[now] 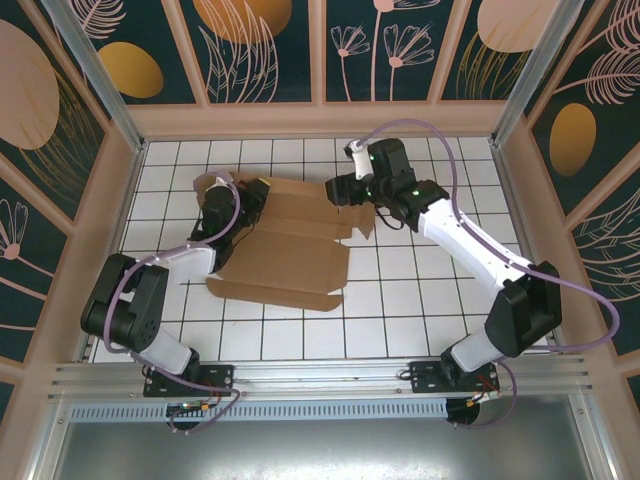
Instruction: Fold the paper box
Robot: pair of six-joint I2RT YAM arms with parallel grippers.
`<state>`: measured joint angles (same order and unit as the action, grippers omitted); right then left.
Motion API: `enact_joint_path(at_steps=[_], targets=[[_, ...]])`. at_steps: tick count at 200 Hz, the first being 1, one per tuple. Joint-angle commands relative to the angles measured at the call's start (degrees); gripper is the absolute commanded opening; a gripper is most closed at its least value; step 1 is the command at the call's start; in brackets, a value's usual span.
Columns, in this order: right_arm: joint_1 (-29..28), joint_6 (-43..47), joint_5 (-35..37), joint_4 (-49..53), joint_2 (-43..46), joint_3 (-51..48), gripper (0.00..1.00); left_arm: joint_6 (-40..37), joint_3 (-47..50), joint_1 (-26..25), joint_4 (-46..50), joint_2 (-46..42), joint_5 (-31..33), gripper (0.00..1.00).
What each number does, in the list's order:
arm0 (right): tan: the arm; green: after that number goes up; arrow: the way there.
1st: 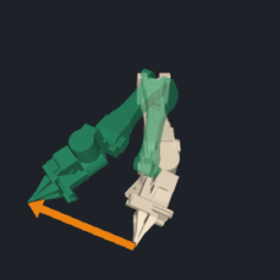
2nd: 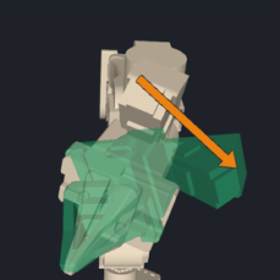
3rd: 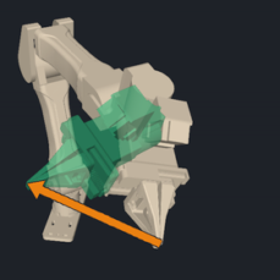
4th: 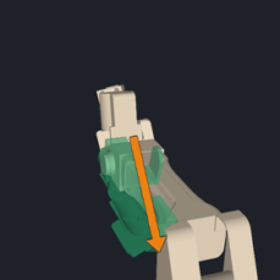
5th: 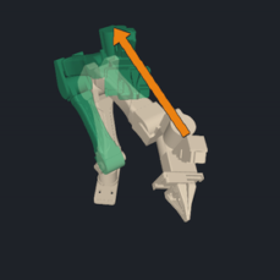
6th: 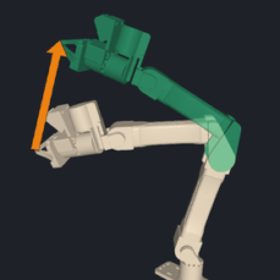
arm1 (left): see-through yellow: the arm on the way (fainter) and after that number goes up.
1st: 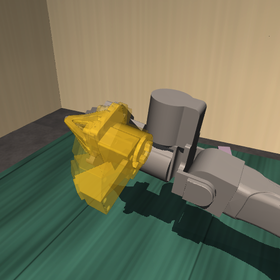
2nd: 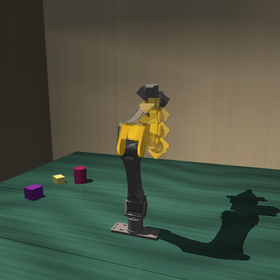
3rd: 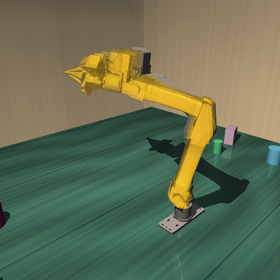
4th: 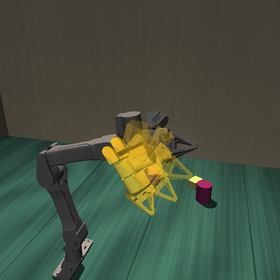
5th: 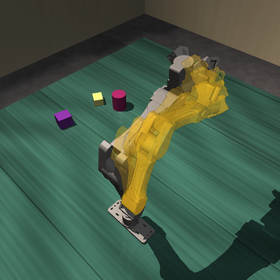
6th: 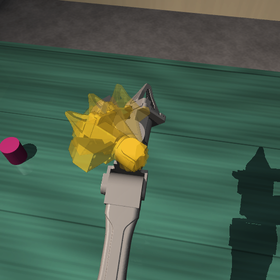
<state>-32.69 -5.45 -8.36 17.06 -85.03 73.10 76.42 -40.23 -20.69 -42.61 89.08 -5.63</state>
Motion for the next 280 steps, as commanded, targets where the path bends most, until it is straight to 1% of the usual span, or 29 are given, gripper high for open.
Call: enact_joint_path(at_steps=[1, 17, 35, 44, 51, 61, 80, 93, 101, 109, 123, 132, 151, 168, 197, 223, 238, 259, 272, 280], targets=[[-0.6, -2.9, 3.2, -4.5, 3.9, -3.6, 0.67, 0.7, 2.3, -2.0, -0.2, -2.5, 9.0, 0.0], [-1.1, -3.5, 3.0, -4.6, 5.6, -5.8, 0.65, 0.8, 3.1, -2.6, -1.0, -2.8, 9.8, 0.0], [-3.8, -2.8, 6.9, -3.8, 8.2, -8.6, 0.6, 0.9, 4.5, -2.8, -2.2, -3.7, 10.8, 0.0], [-5.9, -2.6, 10.7, -3.8, 10.1, -10.2, 0.56, 0.9, 5.2, -3.0, -2.4, -4.2, 11.6, 0.0], [-7.4, -2.4, 12.4, -4.2, 11.8, -11.8, 0.5, 1.0, 5.8, -3.2, -2.9, -4.5, 12.6, 0.0], [-9.2, -2.9, 12.9, -4.7, 14.5, -14.1, 0.43, 1.0, 6.5, -3.6, -3.4, -5.1, 13.5, 0.0], [-12.4, -4.6, 11.9, -5.4, 18.6, -18.3, 0.24, 1.0, 7.0, -3.9, -3.7, -5.9, 13.9, 0.0], [-15.1, -6.1, 11.8, -6.0, 19.7, -21.6, 0.13, 1.0, 7.3, -4.0, -4.1, -6.3, 14.2, 0.0], [-16.7, -7.6, 11.7, -6.4, 19.4, -23.5, 0.0, 0.8, 7.3, -4.0, -4.2, -6.4, 14.3, 0.0], [-18.3, -9.0, 11.4, -6.8, 18.5, -25.3, 0.0, 0.7, 7.4, -4.0, -4.3, -6.5, 14.4, 0.0], [-22.1, -11.1, 13.1, -8.0, 15.9, -27.8, 0.0, 0.7, 7.4, -4.0, -4.8, -6.4, 14.0, 0.0], [-23.4, -12.7, 13.0, -9.0, 13.5, -29.1, 0.0, 0.7, 7.4, -4.1, -5.0, -6.3, 13.6, 0.0], [-24.4, -16.9, 13.7, -11.2, 7.5, -30.8, 0.0, 0.7, 7.7, -4.2, -5.0, -6.4, 13.5, 0.0], [-24.5, -18.9, 14.7, -12.3, 2.4, -30.9, 0.0, 0.7, 8.4, -4.3, -5.0, -6.7, 14.0, 0.0], [-22.7, -21.1, 16.5, -11.6, -4.8, -29.6, 0.0, 0.9, 9.2, -4.3, -4.4, -6.8, 14.3, 0.0], [-19.7, -21.9, 16.9, -10.4, -8.3, -29.2, 0.0, 1.3, 8.6, -4.3, -1.6, -6.1, 14.1, 0.0], [-18.0, -21.6, 16.6, -9.9, -9.3, -29.4, 0.0, 1.8, 7.7, -4.3, 0.9, -5.3, 13.6, 0.0], [-16.7, -20.8, 15.7, -9.4, -10.3, -29.6, 0.0, 2.2, 7.6, -4.3, 1.0, -4.3, 13.0, 0.0], [-16.2, -19.8, 15.0, -8.5, -9.7, -29.1, 0.0, 2.5, 7.8, -4.2, 0.7, -4.0, 12.9, 0.0], [-15.7, -18.8, 13.3, -8.3, -8.3, -28.5, 0.0, 2.5, 7.9, -4.3, 0.8, -3.9, 13.1, 0.0]])
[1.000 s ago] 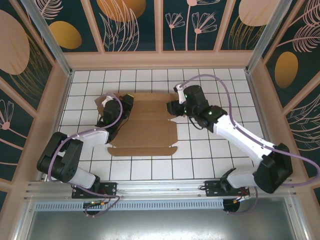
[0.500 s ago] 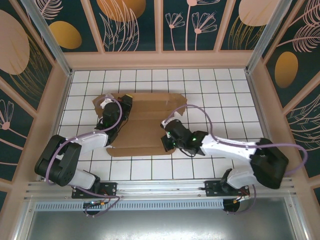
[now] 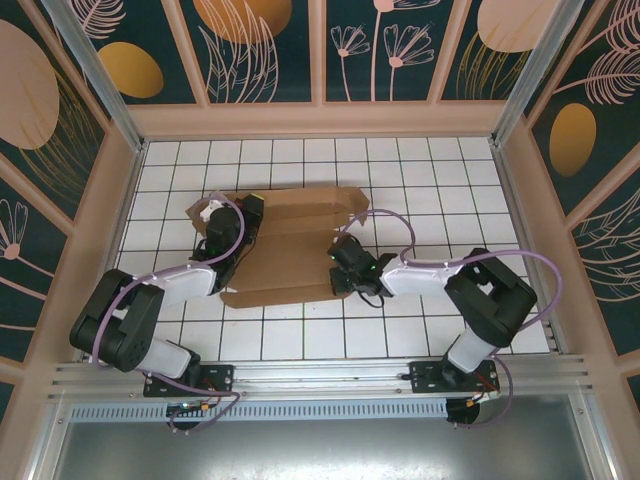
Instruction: Fold the paper box
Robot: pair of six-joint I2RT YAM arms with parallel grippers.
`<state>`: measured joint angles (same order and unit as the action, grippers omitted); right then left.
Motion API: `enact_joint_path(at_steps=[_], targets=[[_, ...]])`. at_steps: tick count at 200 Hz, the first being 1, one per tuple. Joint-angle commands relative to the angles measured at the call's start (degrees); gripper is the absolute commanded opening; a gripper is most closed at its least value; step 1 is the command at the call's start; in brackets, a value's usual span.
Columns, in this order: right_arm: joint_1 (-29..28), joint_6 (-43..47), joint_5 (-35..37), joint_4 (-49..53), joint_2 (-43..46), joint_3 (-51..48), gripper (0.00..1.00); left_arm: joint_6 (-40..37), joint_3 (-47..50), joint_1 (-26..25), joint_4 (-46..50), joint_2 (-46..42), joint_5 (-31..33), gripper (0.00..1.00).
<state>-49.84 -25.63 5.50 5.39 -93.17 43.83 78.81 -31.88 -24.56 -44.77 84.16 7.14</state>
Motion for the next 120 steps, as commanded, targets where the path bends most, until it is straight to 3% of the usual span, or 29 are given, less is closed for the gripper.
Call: enact_joint_path(at_steps=[1, 7, 28, 71, 120], targets=[[1.5, 1.6, -0.9, 3.3, 0.2, 0.8, 0.0, 0.0, -0.5, -0.4, 3.0, 1.0, 0.4, 0.0], [1.8, 2.7, -3.6, 2.7, 2.0, 1.0, 0.0, 0.1, -0.5, -0.4, 3.2, 1.0, 0.7, 0.0], [4.0, 4.4, -9.7, 4.6, 9.0, 4.5, 0.15, 0.1, -0.8, -0.4, 4.1, 1.1, 2.2, 0.0], [12.7, 2.0, -11.3, 12.4, 14.2, 18.8, 0.64, -1.0, -3.9, -0.4, 6.2, 2.7, 3.0, 0.0], [17.2, -4.2, -11.2, 18.1, 3.9, 32.9, 0.72, -1.3, -4.2, -0.4, 5.8, 3.6, 2.7, 0.0]])
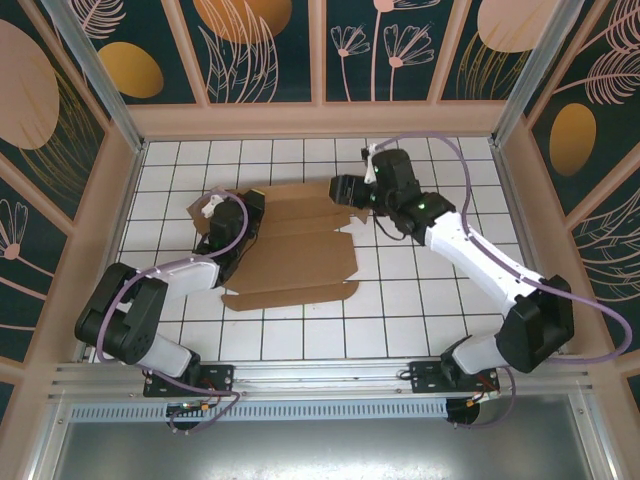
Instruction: Fold the paper box
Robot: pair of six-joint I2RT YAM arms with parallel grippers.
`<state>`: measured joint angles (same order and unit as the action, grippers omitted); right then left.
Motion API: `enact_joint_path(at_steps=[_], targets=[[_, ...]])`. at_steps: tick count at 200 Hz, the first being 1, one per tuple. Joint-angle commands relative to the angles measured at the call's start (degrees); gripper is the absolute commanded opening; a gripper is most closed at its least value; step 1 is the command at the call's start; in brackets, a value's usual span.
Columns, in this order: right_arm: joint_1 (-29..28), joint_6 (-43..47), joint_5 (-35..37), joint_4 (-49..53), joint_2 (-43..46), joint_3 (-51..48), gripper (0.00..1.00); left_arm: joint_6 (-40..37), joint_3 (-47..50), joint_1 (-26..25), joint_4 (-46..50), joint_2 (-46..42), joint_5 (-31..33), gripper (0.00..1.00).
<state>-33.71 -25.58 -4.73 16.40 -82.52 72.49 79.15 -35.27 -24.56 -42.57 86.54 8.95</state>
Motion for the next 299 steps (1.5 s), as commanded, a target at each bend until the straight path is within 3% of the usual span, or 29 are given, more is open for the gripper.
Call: enact_joint_path(at_steps=[1, 65, 106, 160, 192, 222, 235, 269, 299], targets=[[1.1, -4.4, -0.9, 7.2, -7.1, 4.5, 0.72, -1.7, -0.9, -0.4, 3.5, 1.3, 0.9, 0.0], [2.0, -7.5, -5.3, 3.5, -16.2, 8.0, 0.72, -2.8, -1.9, -0.4, 4.1, 1.9, -0.2, 0.0], [2.0, -9.2, -12.7, -0.9, -21.2, 10.2, 0.7, -3.5, -2.4, -0.4, 3.7, 2.4, -1.1, 0.0], [4.1, -13.2, -20.8, -10.9, -21.4, 6.8, 0.68, -4.6, -2.5, -0.3, 1.6, 2.8, -2.9, 0.0], [5.7, -16.9, -24.0, -17.9, -20.1, 2.9, 0.59, -4.9, -2.5, -0.3, 1.5, 2.6, -2.7, 0.0], [6.5, -15.9, -21.6, -16.5, -19.7, 1.5, 0.44, -5.1, -2.2, -0.3, 2.1, 2.3, -2.0, 0.0], [6.3, -13.6, -18.5, -14.1, -18.9, 1.2, 0.42, -4.9, -2.1, -0.3, 2.4, 2.2, -1.7, 0.0], [5.1, -6.4, -7.1, -8.3, -12.4, -3.3, 0.61, -4.6, -2.8, -0.2, 5.0, 2.1, 0.7, 0.0], [4.0, -1.6, 1.7, -10.6, -4.3, -12.1, 0.59, -5.4, -4.6, -0.2, 6.5, 3.0, 1.5, 0.0]])
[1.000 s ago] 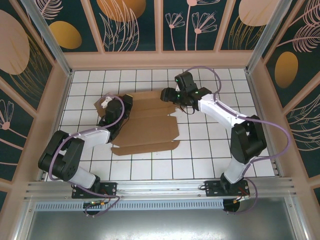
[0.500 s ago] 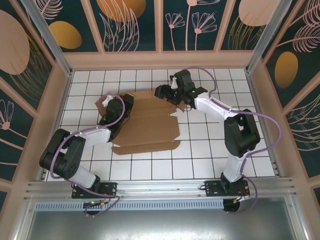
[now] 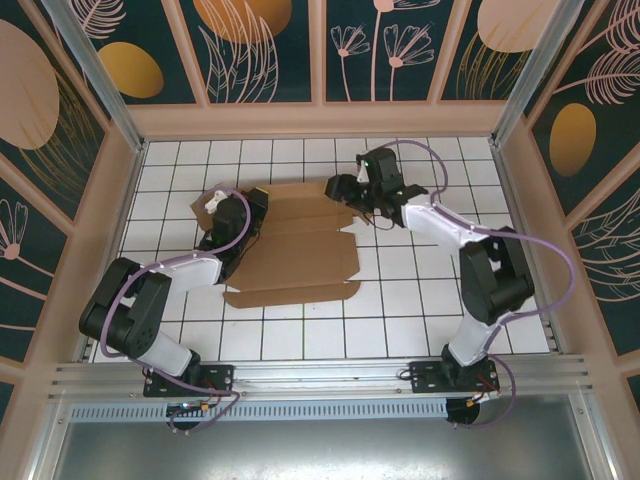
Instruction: Fold the paper box
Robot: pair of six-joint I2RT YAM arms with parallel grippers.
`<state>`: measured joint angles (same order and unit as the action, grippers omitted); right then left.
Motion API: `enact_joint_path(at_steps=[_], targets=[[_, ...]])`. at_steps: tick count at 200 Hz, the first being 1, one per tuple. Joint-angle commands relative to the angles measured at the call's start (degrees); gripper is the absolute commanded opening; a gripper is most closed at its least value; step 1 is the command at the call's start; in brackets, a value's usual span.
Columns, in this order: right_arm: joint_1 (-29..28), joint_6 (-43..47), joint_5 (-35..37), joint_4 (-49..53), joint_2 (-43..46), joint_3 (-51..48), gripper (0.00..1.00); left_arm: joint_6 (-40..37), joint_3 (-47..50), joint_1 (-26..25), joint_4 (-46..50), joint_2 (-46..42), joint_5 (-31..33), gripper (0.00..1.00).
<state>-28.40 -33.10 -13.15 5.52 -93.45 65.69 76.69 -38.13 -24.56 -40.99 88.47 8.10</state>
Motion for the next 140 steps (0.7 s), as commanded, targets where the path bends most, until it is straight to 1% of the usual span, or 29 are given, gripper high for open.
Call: enact_joint_path(at_steps=[1, 12, 24, 46, 73, 123, 126, 140], targets=[[-1.4, 6.0, 10.3, 0.2, 6.8, -5.6, 0.58, -2.9, -1.8, -0.2, 4.9, 1.1, 2.4, 0.0], [-1.5, 6.2, 11.1, -1.3, 8.5, -8.4, 0.51, -3.1, -2.3, -0.2, 5.0, 1.6, 2.3, 0.0], [-1.5, 6.0, 10.4, -3.0, 8.8, -10.8, 0.42, -3.4, -3.2, -0.1, 5.8, 2.0, 2.2, 0.0], [-2.6, 6.3, 11.3, -4.1, 5.5, -11.6, 0.22, -3.7, -3.7, -0.1, 5.6, 2.5, 1.7, 0.0], [-4.4, 6.7, 12.7, -6.2, -0.3, -9.6, 0.01, -4.1, -3.5, -0.1, 5.5, 2.6, 1.4, 0.0], [-3.3, 6.0, 15.0, -9.8, -8.0, -5.2, 0.0, -5.5, -4.2, -0.1, 5.9, 1.9, 0.4, 0.0], [-1.7, 6.0, 15.0, -9.8, -8.4, -5.0, 0.0, -5.6, -4.3, -0.1, 6.0, 1.9, 0.4, 0.0], [-0.4, 5.9, 16.6, -9.4, -9.8, -4.4, 0.0, -5.9, -4.5, -0.2, 6.3, 1.7, 0.3, 0.0]])
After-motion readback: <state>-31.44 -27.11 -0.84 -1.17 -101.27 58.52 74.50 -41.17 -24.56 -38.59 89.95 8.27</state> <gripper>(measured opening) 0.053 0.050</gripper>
